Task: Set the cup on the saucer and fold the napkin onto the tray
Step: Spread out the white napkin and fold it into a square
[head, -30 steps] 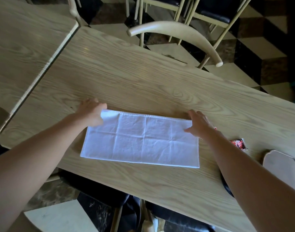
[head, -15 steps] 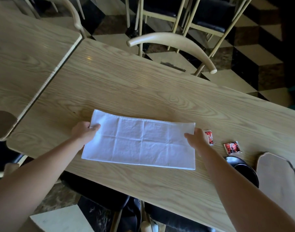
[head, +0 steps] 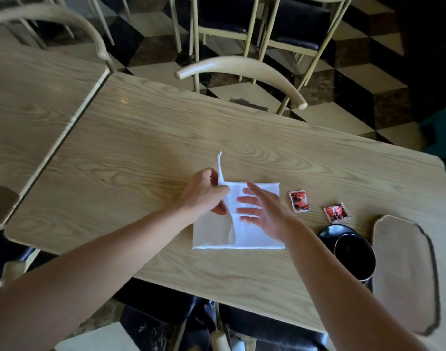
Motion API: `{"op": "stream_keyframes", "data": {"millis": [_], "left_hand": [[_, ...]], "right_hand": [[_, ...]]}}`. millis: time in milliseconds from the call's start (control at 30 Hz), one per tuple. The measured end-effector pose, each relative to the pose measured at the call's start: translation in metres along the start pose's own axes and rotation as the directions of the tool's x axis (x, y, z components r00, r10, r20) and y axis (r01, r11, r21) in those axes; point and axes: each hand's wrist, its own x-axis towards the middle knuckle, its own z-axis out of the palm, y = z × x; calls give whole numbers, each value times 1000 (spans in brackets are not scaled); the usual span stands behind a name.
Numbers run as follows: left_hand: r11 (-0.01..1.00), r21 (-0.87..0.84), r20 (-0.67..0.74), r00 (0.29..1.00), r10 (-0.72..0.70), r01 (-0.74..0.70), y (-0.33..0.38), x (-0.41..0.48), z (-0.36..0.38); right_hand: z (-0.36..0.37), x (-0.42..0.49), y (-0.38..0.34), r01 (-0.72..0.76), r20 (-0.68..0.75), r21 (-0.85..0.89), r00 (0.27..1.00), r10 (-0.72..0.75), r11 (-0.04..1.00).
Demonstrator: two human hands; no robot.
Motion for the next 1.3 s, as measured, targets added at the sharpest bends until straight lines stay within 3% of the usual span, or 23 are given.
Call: {"op": "stream_keyframes", "data": {"millis": [67,167,267,333,467,600,700,900,1033,1100,1167,1233,1300], "left_hand": [[1000,-16,26,1000,0,0,5,-2,23],[995,69,131,990,56,-66,3,-7,48],[986,149,227,973,37,-72,-9,-6,51],[985,163,210,977,20,-55,-25,-2,41],[940,327,-57,991,124,-99,-64,15,5],[933,358,-182,983,26,41,-91,30,-22],[924,373,-168,986,-19,81,-96,34,-26],[902,429,-85,991,105,-59,-98,40,-11],[862,494,-48,986,160,-116,-95,41,-3],[796,578,-44,967,253,-182,-92,40,0],[597,735,45,901,431,-323,-93,42,5],[383,822,178,830,529,-420,-95,45,12],[275,847,263,808,528,-455,-95,51,25]], "right_hand": [[2,-4,-4,-38,185,146,983,10,989],[-2,-2,2,31,239,205,968,-81,978],[-14,9,14,18,159,216,986,-53,976],[-17,17,24,22,47,118,998,-28,993],[-20,29,35,-21,-188,-91,982,4,996],[-30,26,37,47,-247,-215,964,-100,975],[-41,26,38,76,-295,-291,941,-165,954],[-67,37,37,62,-357,-381,910,-209,922],[-71,46,43,-66,-438,-407,889,-131,911],[-69,45,43,-147,-512,-467,849,-131,872],[-62,39,40,-110,-521,-582,811,-266,806],[-51,35,40,-30,-437,-730,789,-432,683],[-41,40,43,72,-283,-831,798,-532,551]]}}
